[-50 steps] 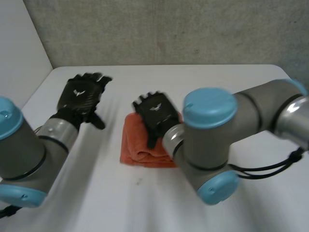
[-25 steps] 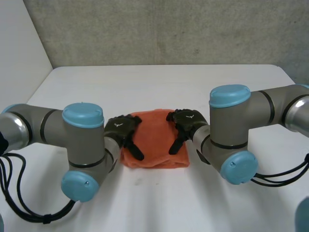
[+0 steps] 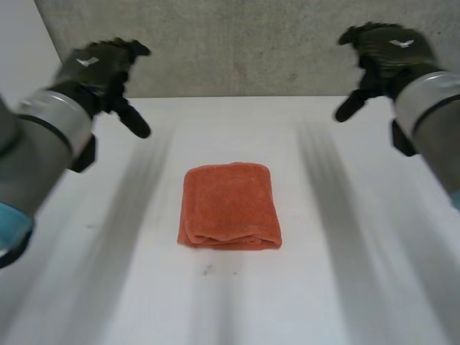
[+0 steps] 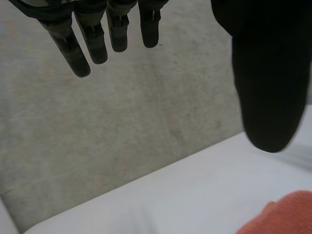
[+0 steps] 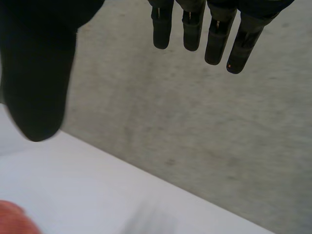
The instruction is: Fold the laundry
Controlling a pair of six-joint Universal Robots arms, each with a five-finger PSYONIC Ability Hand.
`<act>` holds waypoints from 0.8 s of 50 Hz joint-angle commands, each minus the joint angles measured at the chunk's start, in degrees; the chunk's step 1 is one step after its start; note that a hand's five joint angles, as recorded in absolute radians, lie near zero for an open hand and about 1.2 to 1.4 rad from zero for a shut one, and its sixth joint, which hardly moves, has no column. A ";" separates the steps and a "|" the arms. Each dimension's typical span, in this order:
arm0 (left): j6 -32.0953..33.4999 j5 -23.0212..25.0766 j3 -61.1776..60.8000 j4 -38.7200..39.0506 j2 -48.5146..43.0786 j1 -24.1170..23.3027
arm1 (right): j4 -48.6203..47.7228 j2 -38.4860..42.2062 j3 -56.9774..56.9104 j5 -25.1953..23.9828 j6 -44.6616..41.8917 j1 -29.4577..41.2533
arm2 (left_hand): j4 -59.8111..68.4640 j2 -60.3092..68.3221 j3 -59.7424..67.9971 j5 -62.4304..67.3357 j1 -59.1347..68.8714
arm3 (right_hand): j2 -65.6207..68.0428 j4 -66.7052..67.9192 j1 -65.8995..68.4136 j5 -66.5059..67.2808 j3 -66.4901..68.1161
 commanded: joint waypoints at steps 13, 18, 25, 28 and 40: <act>-3.04 6.08 -1.33 -4.54 5.95 4.05 | -0.82 -6.79 10.11 -7.27 -1.44 -7.06 | -1.31 -1.24 -2.00 -2.41 -1.12 | -3.74 -3.78 -1.71 -3.31 -2.54; -2.96 5.99 -2.39 -4.54 6.22 3.70 | -1.70 -6.88 11.16 -7.45 -1.44 -7.06 | -1.65 -1.58 -2.34 -2.75 -1.46 | -3.74 -3.78 -1.71 -3.31 -2.54; -2.96 6.08 -3.18 -3.75 6.22 2.91 | -3.64 -7.14 12.66 -7.45 -1.44 -7.15 | -1.65 -1.58 -2.34 -2.75 -1.46 | -3.74 -3.78 -1.71 -3.31 -2.54; -2.96 5.99 -3.18 -2.96 6.22 2.73 | -4.08 -7.75 12.83 -7.45 -1.44 -7.06 | -1.65 -1.58 -2.34 -2.75 -1.46 | -3.74 -3.78 -1.71 -3.31 -2.54; -2.69 6.34 -6.34 2.84 7.80 2.64 | -5.57 -8.63 14.33 -7.45 -1.44 -7.06 | -1.65 -1.58 -2.34 -2.75 -1.46 | -3.74 -3.78 -1.71 -3.31 -2.54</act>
